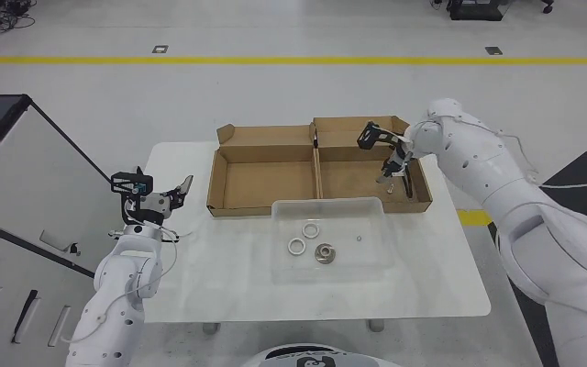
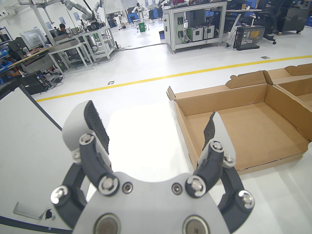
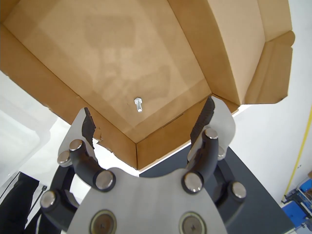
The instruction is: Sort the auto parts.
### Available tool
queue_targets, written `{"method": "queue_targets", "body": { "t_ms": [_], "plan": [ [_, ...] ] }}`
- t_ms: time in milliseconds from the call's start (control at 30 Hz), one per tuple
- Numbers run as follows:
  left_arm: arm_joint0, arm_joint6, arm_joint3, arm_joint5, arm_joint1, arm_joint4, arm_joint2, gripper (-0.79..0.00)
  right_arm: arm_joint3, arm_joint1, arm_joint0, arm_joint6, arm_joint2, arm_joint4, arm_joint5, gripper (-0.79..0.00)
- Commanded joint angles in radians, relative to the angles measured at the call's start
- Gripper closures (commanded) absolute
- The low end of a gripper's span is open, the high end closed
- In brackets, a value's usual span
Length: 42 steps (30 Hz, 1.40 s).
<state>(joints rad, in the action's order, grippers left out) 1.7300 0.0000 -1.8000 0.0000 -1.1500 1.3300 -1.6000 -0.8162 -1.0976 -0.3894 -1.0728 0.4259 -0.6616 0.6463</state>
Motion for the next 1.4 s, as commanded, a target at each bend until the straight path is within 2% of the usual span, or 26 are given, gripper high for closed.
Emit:
{"method": "queue_targets", "body": {
  "t_ms": [0, 133, 433, 600, 767, 1033, 1367],
  "plan": [
    [0.000, 0.000, 0.000, 0.000, 0.000, 0.000, 0.000, -0.785, -0.059, 0.022, -0.006, -0.019, 0.026, 0.010, 0.010, -0.785],
    [0.000, 0.000, 0.000, 0.000, 0.000, 0.000, 0.000, -0.785, -0.216, 0.077, -0.033, -0.079, 0.097, 0.056, 0.022, -0.785],
    [0.000, 0.000, 0.000, 0.000, 0.000, 0.000, 0.000, -0.785, -0.666, 0.235, -0.124, -0.177, 0.182, 0.148, -0.076, -0.785],
    [0.000, 0.000, 0.000, 0.000, 0.000, 0.000, 0.000, -0.785, -0.831, 0.314, -0.143, -0.219, 0.192, 0.250, -0.118, -0.785],
    [0.000, 0.000, 0.000, 0.000, 0.000, 0.000, 0.000, -0.785, -0.956, 0.375, -0.159, -0.267, 0.182, 0.325, -0.166, -0.785],
    [0.000, 0.000, 0.000, 0.000, 0.000, 0.000, 0.000, -0.785, -1.091, 0.433, -0.147, -0.326, 0.143, 0.374, -0.225, -0.785],
    [0.000, 0.000, 0.000, 0.000, 0.000, 0.000, 0.000, -0.785, -1.180, 0.444, -0.124, -0.399, 0.064, 0.400, -0.299, -0.785]
  ]
}}
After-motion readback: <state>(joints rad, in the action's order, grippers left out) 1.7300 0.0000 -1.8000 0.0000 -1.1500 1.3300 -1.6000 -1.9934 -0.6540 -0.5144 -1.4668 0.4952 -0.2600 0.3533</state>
